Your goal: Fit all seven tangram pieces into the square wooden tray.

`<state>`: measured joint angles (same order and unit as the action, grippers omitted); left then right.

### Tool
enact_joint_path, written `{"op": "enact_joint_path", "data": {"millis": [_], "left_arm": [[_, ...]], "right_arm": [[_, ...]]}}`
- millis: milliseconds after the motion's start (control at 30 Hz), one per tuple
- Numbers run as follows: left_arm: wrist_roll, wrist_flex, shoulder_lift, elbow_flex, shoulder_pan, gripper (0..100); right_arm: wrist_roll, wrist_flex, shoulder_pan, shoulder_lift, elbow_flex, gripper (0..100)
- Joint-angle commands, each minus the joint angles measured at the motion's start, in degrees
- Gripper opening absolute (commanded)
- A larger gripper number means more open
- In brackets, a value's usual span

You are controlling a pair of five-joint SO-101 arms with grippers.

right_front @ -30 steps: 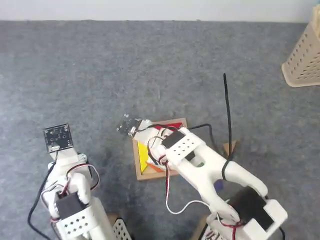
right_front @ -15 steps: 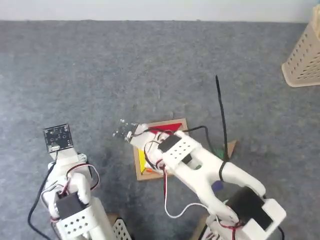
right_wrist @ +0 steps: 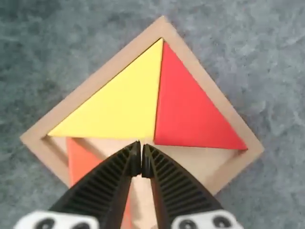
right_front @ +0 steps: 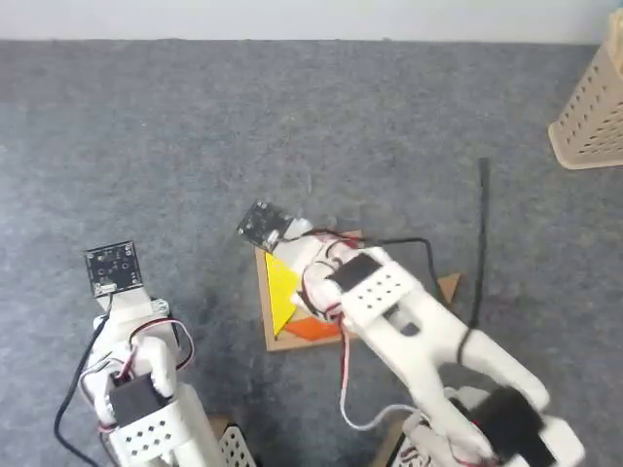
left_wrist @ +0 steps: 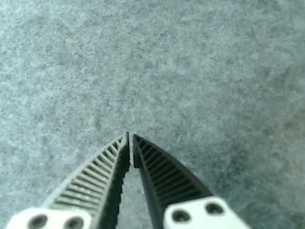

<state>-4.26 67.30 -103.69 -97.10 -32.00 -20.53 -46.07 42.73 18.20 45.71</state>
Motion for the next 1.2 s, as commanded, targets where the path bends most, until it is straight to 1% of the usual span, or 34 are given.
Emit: {"op": "enact_joint_path", "data": {"millis": [0, 133, 233, 300, 467, 733, 900, 1167], "left_arm": [[0.9, 0.4, -0.4, 0.5, 0.2, 1], [0.9, 0.4, -0.4, 0.5, 0.2, 1], [0.9, 0.4, -0.4, 0.5, 0.2, 1], [0.9, 0.4, -0.4, 0.5, 0.2, 1], [0.9, 0.4, -0.4, 0.5, 0.2, 1], [0.9, 0.4, -0.4, 0.5, 0.2, 1], [0.9, 0.4, -0.4, 0.5, 0.2, 1], [0.9, 0.4, -0.4, 0.5, 0.2, 1]], "right_arm": [[0.6, -1.5, 0.4, 8.3, 2.4, 0.7], [-1.8, -2.4, 2.9, 8.6, 6.9, 0.7], [-2.2, -2.3, 3.2, 5.8, 8.8, 0.7], [-2.2, -2.2, 3.2, 3.4, 8.9, 0.7], [-2.0, 2.9, 3.2, -2.7, 8.8, 0.7], [-1.9, 2.4, 3.1, -4.4, 6.8, 0.7], [-1.8, 1.9, 3.1, -2.2, 6.9, 0.7], [-1.8, -4.9, 3.5, 10.8, 8.9, 0.7]]}}
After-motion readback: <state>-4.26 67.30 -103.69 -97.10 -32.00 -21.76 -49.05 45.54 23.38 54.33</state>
